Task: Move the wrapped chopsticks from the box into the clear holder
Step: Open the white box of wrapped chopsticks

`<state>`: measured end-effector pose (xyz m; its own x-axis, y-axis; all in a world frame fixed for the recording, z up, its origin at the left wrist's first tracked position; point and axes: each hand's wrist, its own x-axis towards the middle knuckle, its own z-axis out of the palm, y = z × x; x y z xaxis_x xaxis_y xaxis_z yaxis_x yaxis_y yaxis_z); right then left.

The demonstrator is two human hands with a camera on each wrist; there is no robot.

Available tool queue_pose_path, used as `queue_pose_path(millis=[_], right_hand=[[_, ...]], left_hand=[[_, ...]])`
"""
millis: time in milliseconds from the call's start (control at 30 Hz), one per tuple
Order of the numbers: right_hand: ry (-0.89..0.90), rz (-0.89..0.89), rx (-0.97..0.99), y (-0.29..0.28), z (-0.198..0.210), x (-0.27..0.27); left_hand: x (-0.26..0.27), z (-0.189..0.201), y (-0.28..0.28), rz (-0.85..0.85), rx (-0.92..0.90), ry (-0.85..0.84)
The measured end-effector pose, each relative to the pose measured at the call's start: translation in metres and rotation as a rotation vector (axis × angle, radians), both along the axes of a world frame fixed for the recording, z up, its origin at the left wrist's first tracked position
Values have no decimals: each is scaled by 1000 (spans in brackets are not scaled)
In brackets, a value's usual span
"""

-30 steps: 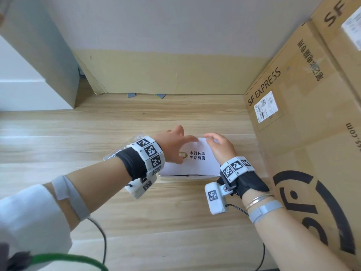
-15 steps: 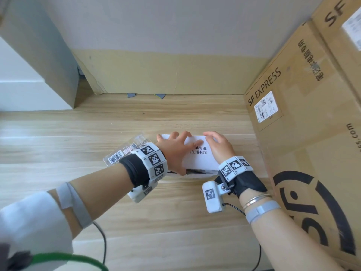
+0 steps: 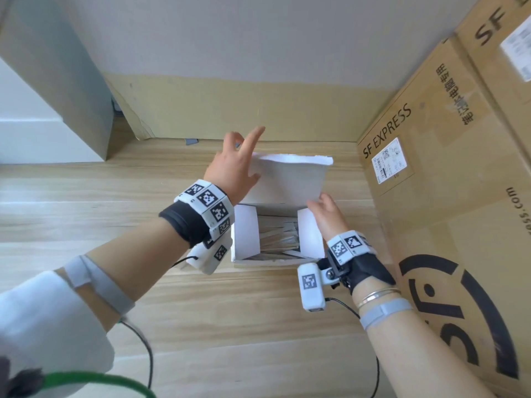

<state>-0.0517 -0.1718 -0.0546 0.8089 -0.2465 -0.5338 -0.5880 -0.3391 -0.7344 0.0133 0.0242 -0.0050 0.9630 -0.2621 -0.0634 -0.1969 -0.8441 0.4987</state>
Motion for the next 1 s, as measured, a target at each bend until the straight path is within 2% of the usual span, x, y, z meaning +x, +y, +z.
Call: queue_pose_path(millis=[167, 300, 500, 600, 867, 1000], right_hand=[[4, 18, -110, 15, -11, -3], [19, 103, -229, 19, -13, -4], [13, 210, -405, 24, -14, -6], [-62, 217, -470, 25, -23, -8], [-85, 237, -534, 24, -24, -11], [-79, 287, -598, 22, -23, -12]], left_hand=[[-13, -26, 2, 125, 22, 224], [-29, -41, -8, 47, 81, 403], [-35, -47, -13, -45, 134, 382], [-33, -48, -10, -75, 149, 387], [-35, -49, -10, -122, 109, 345], [-39, -45, -10, -224, 227, 345]])
